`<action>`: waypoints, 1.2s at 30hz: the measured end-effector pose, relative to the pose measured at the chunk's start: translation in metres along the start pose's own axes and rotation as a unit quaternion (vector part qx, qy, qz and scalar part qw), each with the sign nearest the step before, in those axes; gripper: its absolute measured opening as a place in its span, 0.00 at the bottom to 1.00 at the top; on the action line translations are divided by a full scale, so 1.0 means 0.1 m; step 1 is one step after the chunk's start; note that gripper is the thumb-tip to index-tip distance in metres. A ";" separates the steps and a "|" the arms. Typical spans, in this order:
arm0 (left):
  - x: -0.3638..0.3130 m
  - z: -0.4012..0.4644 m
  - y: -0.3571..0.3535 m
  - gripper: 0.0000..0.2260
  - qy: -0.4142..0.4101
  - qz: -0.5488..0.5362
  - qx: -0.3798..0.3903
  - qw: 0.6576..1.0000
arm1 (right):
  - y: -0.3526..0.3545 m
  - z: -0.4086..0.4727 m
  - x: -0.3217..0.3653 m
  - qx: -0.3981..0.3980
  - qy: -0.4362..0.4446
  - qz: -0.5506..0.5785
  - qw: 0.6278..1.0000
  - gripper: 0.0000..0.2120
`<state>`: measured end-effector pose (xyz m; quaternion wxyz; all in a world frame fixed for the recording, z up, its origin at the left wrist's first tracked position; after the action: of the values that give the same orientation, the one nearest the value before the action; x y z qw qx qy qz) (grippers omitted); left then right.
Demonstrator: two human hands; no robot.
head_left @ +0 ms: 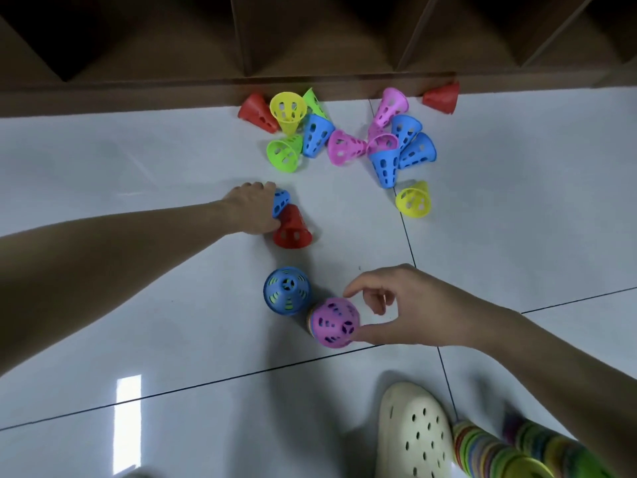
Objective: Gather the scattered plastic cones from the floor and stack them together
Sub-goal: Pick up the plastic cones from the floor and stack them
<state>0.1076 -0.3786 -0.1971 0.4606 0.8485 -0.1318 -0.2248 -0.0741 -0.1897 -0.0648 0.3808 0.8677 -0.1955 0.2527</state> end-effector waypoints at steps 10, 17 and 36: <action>0.18 -0.51 -0.13 0.36 -0.005 -0.125 0.062 0.990 | 0.04 0.26 -0.29 0.000 -0.056 0.071 0.996 0.13; -0.21 -0.99 0.38 0.25 0.035 -0.380 -0.073 0.922 | 0.02 0.50 -0.62 -0.007 -0.099 0.093 0.991 0.11; -0.63 -1.04 0.39 0.11 -0.196 -0.371 -0.085 0.904 | 0.61 0.69 -1.32 -0.236 -0.195 0.067 0.949 0.07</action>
<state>0.1044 -0.2979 -0.0983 0.3792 0.7323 0.1251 -0.5516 -0.1910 -0.2614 -0.1485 0.5116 0.7701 -0.3778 0.0498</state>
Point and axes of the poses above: each hand's wrist, its own z-axis towards the middle knuckle, its own y-axis out of the back of the hand, x = y × z, the point moved 8 cm from there along z, towards the middle knuckle, and after that the axes turned 10 degrees about -y, right-handed, at the moved point
